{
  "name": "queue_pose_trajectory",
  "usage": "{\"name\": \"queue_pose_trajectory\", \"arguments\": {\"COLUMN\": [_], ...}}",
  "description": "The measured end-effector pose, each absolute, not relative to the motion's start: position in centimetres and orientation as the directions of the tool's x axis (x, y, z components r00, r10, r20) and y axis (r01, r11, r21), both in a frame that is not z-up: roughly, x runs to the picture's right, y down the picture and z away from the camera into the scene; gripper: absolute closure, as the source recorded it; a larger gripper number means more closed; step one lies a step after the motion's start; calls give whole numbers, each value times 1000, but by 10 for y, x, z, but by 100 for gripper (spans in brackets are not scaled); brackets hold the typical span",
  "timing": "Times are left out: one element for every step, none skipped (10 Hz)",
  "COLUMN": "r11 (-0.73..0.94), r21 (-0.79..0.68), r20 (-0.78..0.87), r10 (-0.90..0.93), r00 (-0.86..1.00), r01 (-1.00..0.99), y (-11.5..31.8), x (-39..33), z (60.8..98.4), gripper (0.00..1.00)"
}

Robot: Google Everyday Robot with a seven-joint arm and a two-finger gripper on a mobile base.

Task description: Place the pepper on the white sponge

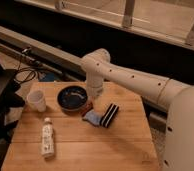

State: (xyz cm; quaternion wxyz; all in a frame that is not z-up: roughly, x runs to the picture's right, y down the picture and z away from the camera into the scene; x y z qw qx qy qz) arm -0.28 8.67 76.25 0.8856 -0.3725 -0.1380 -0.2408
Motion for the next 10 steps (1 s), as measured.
{"name": "queue_pose_trajectory", "arguments": {"r11": [599, 594, 587, 584, 584, 585, 586, 586, 585, 584], "r21": [-606, -614, -623, -626, -626, -625, -623, -624, -626, -630], "r20": [422, 421, 419, 418, 417, 418, 419, 418, 417, 414], "r10": [-315, -311, -307, -308, -310, -310, -310, -309, -307, -306], "r00": [850, 852, 855, 855, 855, 854, 854, 854, 856, 857], "r01": [523, 520, 516, 516, 517, 518, 518, 518, 515, 513], "y": [101, 110, 119, 123, 124, 124, 125, 125, 127, 128], "x": [1, 4, 6, 8, 8, 7, 5, 3, 3, 3], "z": [781, 792, 804, 810, 812, 813, 816, 818, 822, 825], "gripper": [80, 80, 80, 80, 80, 80, 79, 76, 67, 60]}}
